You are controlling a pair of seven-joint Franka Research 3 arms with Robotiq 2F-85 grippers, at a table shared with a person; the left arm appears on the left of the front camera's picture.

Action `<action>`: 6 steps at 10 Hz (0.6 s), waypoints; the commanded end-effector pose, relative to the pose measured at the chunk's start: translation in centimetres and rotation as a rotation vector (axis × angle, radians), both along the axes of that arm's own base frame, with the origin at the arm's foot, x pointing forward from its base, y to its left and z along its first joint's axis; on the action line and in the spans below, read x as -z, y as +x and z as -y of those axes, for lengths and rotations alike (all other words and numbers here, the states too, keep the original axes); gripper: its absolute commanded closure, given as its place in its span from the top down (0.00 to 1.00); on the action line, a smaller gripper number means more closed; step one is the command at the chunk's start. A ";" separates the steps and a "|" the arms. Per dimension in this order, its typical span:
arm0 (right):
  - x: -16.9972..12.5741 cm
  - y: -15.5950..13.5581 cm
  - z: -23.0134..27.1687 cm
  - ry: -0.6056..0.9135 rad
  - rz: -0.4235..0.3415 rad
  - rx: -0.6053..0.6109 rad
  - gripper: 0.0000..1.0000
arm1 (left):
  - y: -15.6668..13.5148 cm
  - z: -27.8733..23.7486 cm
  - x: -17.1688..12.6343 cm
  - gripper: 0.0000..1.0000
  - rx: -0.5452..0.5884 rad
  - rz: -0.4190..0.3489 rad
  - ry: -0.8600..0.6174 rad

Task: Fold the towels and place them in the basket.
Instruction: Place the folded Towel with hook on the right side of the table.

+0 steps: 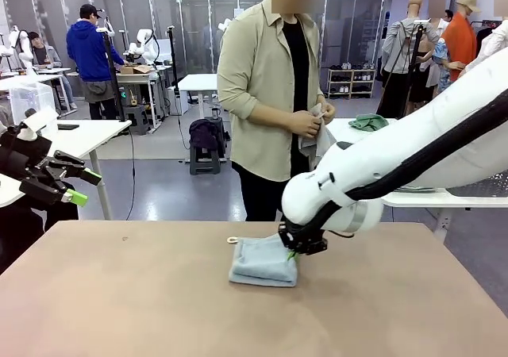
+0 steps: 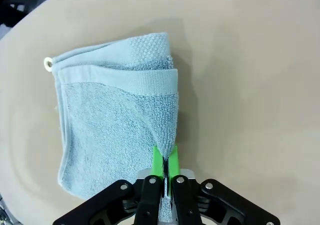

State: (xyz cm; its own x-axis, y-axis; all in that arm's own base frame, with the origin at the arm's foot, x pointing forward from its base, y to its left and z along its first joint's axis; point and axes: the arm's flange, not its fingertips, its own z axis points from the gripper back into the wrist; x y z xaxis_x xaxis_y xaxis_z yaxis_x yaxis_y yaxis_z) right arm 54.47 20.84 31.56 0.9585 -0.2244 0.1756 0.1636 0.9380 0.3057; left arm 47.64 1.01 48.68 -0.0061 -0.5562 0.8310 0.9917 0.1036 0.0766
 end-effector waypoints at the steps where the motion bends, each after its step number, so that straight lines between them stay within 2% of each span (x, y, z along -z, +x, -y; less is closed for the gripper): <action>1: -1.3 -0.4 3.0 -0.063 0.005 -0.004 0.04 | 0.0 0.0 0.0 0.95 0.007 0.011 -0.001; 3: -2.3 0.5 8.7 -0.109 0.010 0.004 0.04 | 0.0 0.0 0.0 0.95 0.007 0.011 -0.001; 5: -3.0 1.7 14.8 -0.152 -0.036 -0.072 0.04 | 0.0 0.0 0.0 0.95 0.007 0.011 -0.001; 6: -3.6 2.1 18.4 -0.160 -0.029 -0.071 0.04 | 0.0 0.0 0.0 0.95 0.007 0.011 -0.001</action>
